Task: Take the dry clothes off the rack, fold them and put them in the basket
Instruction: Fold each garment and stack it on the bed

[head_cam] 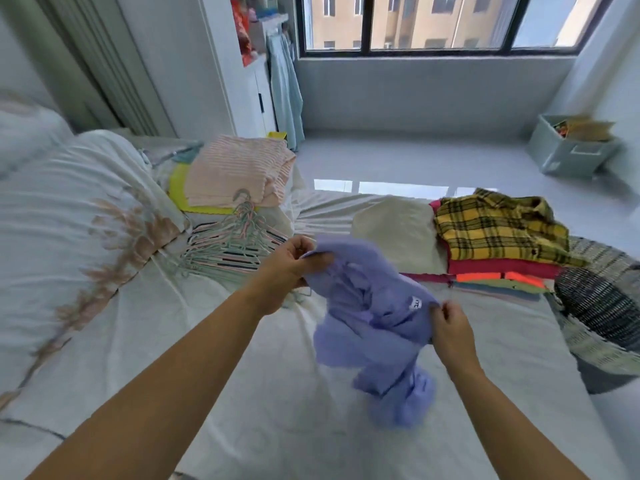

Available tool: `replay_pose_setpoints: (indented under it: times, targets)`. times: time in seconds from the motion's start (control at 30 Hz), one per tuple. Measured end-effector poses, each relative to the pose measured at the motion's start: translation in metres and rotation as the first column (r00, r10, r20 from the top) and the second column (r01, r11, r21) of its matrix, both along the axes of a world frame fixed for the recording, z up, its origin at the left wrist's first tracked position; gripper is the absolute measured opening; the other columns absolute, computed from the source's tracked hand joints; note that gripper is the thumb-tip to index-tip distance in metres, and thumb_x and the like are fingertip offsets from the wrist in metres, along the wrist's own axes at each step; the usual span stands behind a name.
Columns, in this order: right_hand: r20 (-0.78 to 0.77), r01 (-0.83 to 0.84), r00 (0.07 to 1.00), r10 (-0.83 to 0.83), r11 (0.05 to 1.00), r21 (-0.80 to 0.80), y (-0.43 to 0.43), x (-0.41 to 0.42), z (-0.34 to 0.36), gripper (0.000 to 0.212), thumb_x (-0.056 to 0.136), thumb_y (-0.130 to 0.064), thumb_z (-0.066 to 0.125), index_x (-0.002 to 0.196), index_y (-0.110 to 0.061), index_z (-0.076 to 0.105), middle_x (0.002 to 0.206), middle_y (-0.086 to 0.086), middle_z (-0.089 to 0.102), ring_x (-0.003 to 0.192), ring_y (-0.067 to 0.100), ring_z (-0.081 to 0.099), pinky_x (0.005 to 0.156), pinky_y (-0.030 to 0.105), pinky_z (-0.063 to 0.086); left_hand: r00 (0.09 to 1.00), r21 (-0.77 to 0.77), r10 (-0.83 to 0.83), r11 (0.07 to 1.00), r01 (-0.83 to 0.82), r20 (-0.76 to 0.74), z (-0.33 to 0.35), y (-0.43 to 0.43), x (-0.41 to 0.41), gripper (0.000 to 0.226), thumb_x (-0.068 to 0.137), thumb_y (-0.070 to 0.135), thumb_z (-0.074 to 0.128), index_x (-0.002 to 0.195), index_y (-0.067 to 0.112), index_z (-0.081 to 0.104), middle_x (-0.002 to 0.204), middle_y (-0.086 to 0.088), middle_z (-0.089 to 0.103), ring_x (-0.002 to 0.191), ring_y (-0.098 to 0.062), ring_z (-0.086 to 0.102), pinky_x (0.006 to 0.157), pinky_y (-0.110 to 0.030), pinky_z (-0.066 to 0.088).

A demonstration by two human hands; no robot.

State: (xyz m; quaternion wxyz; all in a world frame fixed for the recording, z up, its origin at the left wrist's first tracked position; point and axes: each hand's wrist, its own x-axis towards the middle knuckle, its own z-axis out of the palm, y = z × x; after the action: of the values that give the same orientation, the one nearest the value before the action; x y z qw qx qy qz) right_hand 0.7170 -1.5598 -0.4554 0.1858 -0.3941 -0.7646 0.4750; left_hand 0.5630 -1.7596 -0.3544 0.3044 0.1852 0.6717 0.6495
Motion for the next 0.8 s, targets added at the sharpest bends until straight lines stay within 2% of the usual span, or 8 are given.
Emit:
replay_pose_setpoints:
  times: [0.07, 0.17, 0.27, 0.37, 0.53, 0.67, 0.73, 0.8]
  targets:
    - [0.073, -0.112, 0.993, 0.095, 0.949, 0.296, 0.016, 0.022, 0.057, 0.024, 0.1, -0.026, 0.039, 0.085, -0.008, 0.048, 0.075, 0.009, 0.05, 0.072, 0.031, 0.049, 0.055, 0.036, 0.031, 0.999, -0.073, -0.002, 0.997, -0.002, -0.049, 0.013, -0.012, 0.019, 0.055, 0.064, 0.034, 0.078, 0.105, 0.003, 0.057, 0.089, -0.011, 0.062, 0.08, -0.02, 0.06, 0.065, -0.029, 0.053]
    - [0.141, -0.196, 0.981, 0.137, 0.685, 0.701, 0.033, 0.046, 0.133, 0.019, 0.096, -0.019, 0.046, 0.095, -0.007, 0.06, 0.09, 0.014, 0.055, 0.078, 0.032, 0.051, 0.053, 0.03, 0.03, 0.999, -0.037, 0.022, 0.999, -0.023, -0.032, 0.03, -0.019, 0.053, 0.059, 0.05, 0.047, 0.072, 0.1, 0.017, 0.062, 0.091, -0.007, 0.066, 0.084, -0.02, 0.062, 0.071, -0.031, 0.052]
    - [0.223, -0.22, 0.973, 0.062, 0.547, 0.808, 0.037, 0.067, 0.191, 0.019, 0.095, -0.02, 0.046, 0.104, -0.012, 0.062, 0.098, 0.013, 0.055, 0.08, 0.026, 0.046, 0.055, 0.028, 0.025, 0.999, 0.118, 0.046, 0.992, -0.047, 0.008, 0.05, -0.02, 0.082, 0.038, 0.067, 0.034, 0.065, 0.1, 0.016, 0.064, 0.092, -0.004, 0.068, 0.091, -0.02, 0.06, 0.08, -0.03, 0.047]
    - [0.304, -0.277, 0.953, 0.017, 0.464, 0.841, 0.03, 0.086, 0.23, 0.019, 0.097, -0.02, 0.04, 0.11, -0.013, 0.052, 0.099, 0.013, 0.058, 0.083, 0.035, 0.057, 0.059, 0.031, 0.034, 0.998, 0.281, 0.02, 0.959, -0.035, 0.055, 0.068, -0.018, 0.108, 0.044, 0.069, 0.03, 0.067, 0.108, 0.009, 0.063, 0.102, -0.006, 0.069, 0.097, -0.018, 0.061, 0.086, -0.029, 0.045]
    - [0.06, -0.17, 0.984, 0.166, 0.794, 0.584, 0.029, 0.108, 0.273, 0.021, 0.1, -0.021, 0.033, 0.09, -0.006, 0.045, 0.082, 0.012, 0.053, 0.075, 0.028, 0.049, 0.057, 0.03, 0.033, 1.0, 0.344, -0.004, 0.939, 0.01, -0.018, 0.102, -0.01, 0.152, 0.012, 0.086, 0.01, 0.057, 0.095, 0.012, 0.065, 0.084, 0.005, 0.073, 0.083, -0.008, 0.067, 0.074, -0.016, 0.053]
    - [-0.072, -0.114, 0.984, 0.16, 0.895, 0.431, 0.029, 0.124, 0.303, 0.029, 0.098, -0.018, 0.042, 0.07, -0.008, 0.045, 0.065, 0.012, 0.05, 0.062, 0.029, 0.049, 0.057, 0.028, 0.039, 0.992, 0.355, 0.072, 0.934, -0.031, -0.104, 0.13, -0.007, 0.174, 0.019, 0.094, 0.01, 0.046, 0.093, 0.016, 0.064, 0.079, 0.01, 0.073, 0.084, -0.011, 0.063, 0.072, -0.016, 0.053]
    - [-0.138, -0.142, 0.972, 0.191, 0.943, 0.302, 0.026, 0.134, 0.316, 0.034, 0.097, -0.02, 0.047, 0.065, -0.009, 0.042, 0.058, 0.015, 0.049, 0.053, 0.029, 0.048, 0.054, 0.033, 0.039, 0.999, 0.459, -0.014, 0.888, 0.03, -0.037, 0.142, -0.012, 0.175, 0.025, 0.093, 0.028, 0.041, 0.099, 0.016, 0.062, 0.087, 0.008, 0.073, 0.087, -0.011, 0.064, 0.076, -0.02, 0.053]
    - [-0.189, -0.148, 0.965, 0.18, 0.974, 0.172, 0.022, 0.141, 0.33, 0.036, 0.096, -0.022, 0.05, 0.064, -0.011, 0.039, 0.055, 0.01, 0.042, 0.047, 0.022, 0.039, 0.044, 0.024, 0.033, 0.994, 0.479, -0.105, 0.875, 0.072, 0.044, 0.147, -0.005, 0.176, 0.053, 0.084, 0.052, 0.031, 0.115, 0.017, 0.058, 0.11, 0.003, 0.069, 0.101, -0.012, 0.062, 0.087, -0.026, 0.05]
